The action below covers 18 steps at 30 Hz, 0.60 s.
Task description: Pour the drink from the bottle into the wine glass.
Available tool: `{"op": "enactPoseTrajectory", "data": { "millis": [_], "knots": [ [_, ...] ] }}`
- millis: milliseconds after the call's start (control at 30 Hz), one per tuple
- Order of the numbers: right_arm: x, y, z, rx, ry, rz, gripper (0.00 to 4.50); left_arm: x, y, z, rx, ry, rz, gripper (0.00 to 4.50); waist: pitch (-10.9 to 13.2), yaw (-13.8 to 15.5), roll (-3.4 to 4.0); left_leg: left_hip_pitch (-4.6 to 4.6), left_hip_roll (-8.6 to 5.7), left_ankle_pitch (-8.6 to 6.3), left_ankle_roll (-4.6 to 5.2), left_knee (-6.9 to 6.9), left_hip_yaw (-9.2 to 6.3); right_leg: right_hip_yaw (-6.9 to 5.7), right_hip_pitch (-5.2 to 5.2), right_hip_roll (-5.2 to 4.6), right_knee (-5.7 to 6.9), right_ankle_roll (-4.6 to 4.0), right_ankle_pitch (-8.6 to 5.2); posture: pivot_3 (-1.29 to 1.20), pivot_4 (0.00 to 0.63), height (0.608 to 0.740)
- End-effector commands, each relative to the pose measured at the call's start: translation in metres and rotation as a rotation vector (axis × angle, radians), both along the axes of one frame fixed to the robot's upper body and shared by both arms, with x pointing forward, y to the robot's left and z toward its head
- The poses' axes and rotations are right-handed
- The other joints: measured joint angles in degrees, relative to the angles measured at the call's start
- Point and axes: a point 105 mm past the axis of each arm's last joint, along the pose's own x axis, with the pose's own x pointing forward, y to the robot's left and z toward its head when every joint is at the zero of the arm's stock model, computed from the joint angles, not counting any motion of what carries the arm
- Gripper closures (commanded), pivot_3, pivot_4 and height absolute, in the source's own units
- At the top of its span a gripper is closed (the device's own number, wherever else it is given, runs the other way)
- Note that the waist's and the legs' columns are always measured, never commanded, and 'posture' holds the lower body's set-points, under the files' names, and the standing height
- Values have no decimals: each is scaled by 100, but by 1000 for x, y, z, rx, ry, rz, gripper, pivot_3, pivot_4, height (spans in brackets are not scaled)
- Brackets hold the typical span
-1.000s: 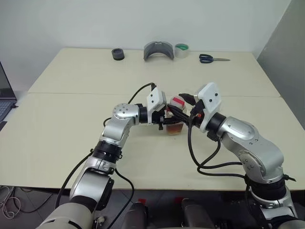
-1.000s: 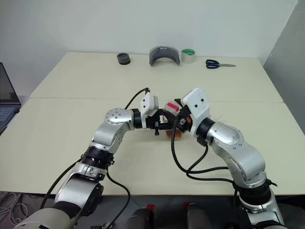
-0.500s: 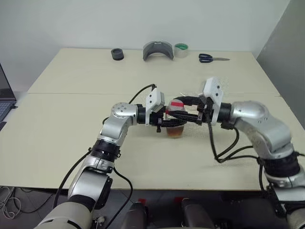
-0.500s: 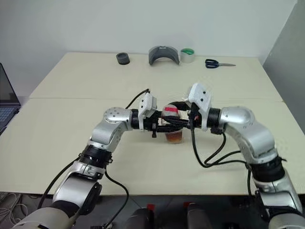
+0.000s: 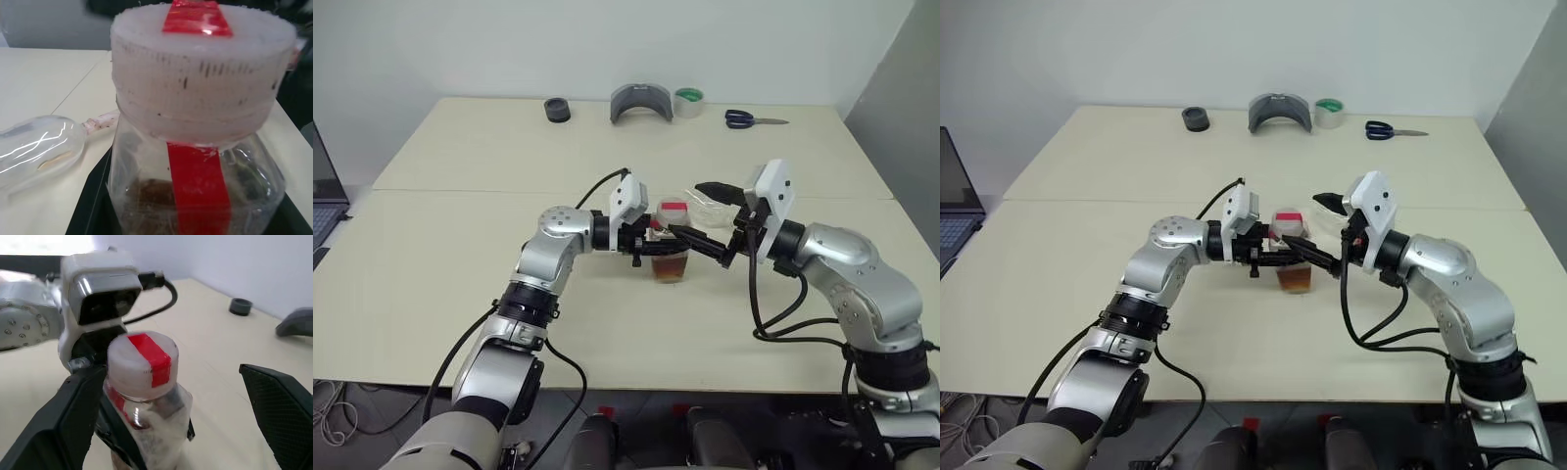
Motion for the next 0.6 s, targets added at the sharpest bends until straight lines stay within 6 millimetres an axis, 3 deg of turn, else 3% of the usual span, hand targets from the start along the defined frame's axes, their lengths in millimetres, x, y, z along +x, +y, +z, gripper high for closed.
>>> {"op": "enactPoseTrajectory", "data": {
  "millis": [33, 333, 600],
  "knots": [
    [-13, 9, 13, 45, -71, -80, 0, 4, -1, 20, -38, -67, 5, 2704, 0, -4, 1, 0, 0, 0, 0, 1, 1, 0, 0, 1, 1, 0, 0, 0, 150, 740],
    [3, 29, -4, 53, -60, -275, 0, 8, -5, 21, -29, -71, -6, 2704, 0, 5, 1, 4, -2, 2, 1, 4, 2, -1, 1, 4, 6, 1, 0, 0, 150, 740],
    [9, 30, 0, 102, -65, -290, 0, 7, -6, 21, -20, -78, -16, 2704, 0, 0, 1, 2, -3, 1, 2, 0, 3, -1, 0, 2, 1, 0, 0, 0, 150, 740]
  ]
}}
